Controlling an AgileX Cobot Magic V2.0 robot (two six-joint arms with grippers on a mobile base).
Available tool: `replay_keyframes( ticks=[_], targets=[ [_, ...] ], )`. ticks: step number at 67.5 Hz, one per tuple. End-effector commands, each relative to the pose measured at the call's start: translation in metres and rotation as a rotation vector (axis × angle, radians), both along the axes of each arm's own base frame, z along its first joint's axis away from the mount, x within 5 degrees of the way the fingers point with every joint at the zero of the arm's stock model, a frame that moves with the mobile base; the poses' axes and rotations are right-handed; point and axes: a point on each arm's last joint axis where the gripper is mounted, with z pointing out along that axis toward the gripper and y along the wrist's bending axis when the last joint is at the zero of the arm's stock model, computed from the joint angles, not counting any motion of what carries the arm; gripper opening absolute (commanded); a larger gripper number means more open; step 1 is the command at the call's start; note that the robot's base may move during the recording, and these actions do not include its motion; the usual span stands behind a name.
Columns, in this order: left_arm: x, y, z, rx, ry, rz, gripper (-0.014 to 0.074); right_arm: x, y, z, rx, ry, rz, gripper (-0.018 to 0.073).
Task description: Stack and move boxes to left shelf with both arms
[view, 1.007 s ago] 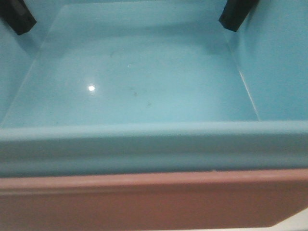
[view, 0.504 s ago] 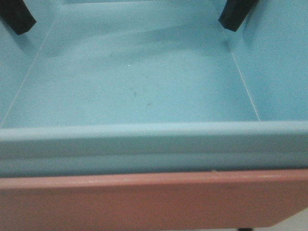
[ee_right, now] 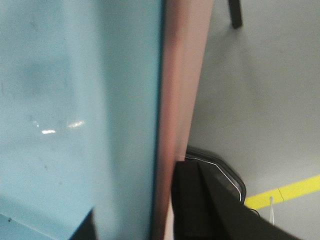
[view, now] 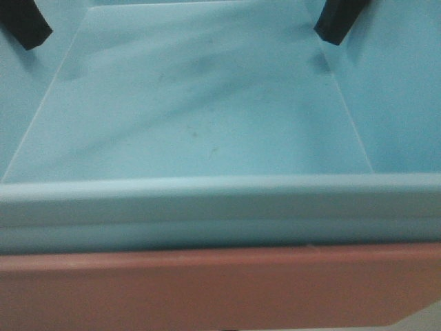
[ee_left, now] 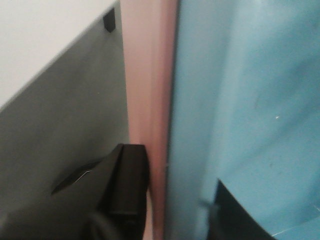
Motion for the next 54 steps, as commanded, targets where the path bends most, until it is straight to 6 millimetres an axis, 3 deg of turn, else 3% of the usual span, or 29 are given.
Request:
replay_keyframes(
  ticks=[1, 54],
  targets=[
    [-0.0057, 0.0047, 0.0224, -0.027, -0.122, -0.009, -0.0001, -0.0031, -0.0133, 0.0173, -0.051, -0.108, 0.006, 0.0058],
    [-0.0057, 0.0045, 0.0224, -0.030, -0.120, -0.009, -0.0001, -0.0032, -0.0132, 0.0173, -0.050, -0.106, 0.006, 0.0058]
  ],
)
